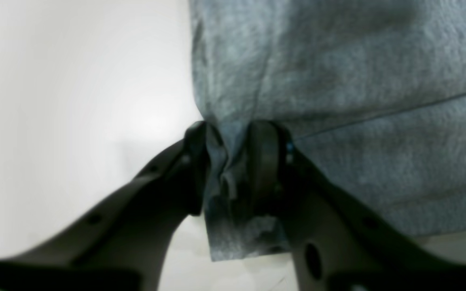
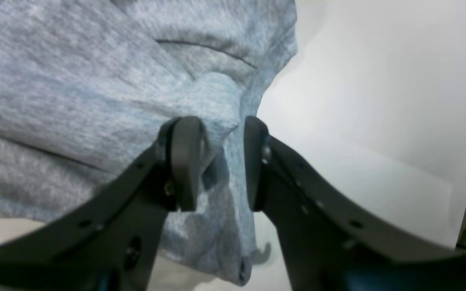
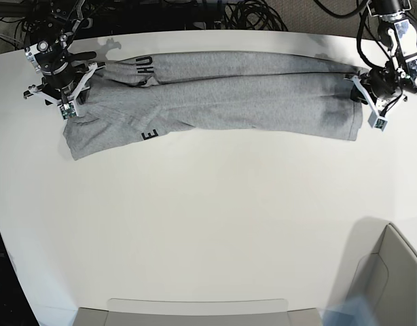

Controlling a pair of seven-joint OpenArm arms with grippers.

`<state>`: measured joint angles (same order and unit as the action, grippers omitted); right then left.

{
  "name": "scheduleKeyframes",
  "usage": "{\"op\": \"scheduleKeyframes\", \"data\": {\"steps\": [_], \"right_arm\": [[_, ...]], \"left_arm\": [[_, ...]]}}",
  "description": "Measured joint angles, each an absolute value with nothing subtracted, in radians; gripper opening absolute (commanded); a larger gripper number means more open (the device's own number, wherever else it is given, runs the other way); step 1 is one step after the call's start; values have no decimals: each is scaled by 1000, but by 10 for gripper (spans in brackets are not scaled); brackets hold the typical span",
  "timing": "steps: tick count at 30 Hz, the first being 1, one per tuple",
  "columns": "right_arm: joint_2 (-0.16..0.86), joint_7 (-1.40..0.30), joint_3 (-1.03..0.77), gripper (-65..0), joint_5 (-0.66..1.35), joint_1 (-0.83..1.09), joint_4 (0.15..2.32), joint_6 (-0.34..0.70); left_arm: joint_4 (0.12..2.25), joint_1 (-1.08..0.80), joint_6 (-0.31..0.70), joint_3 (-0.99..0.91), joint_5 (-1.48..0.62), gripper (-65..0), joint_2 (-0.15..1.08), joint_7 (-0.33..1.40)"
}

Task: Fold the T-shirt properly
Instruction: 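Lower the folded hem onto the shirt and open both grippers, then move the left gripper inward along the strip and grasp its middle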

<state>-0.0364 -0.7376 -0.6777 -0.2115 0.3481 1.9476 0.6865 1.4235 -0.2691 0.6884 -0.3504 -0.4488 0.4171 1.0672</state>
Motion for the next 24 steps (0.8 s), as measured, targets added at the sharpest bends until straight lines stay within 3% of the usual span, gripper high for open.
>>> {"op": "scheduleKeyframes", "data": {"steps": [3,8,16,24], "right_arm": [[-37,-738,-678,-461,-212,349,1948,686],[-36,-738,-678,-461,-212,349,1948,686],[-58,-741,-677,-461,-212,346,1948,686],[-82,-738,-679,-461,-208,334,1948,686]], "left_arm": [[1425,-237,684,-271,-430,-650,426,1089],[1345,-157,690,-244,-461,-650,430,1106],[1222,-103,747,-394,-524,-650,430,1086],[1195,43,712,-575,-122,-650,424,1147]]}}
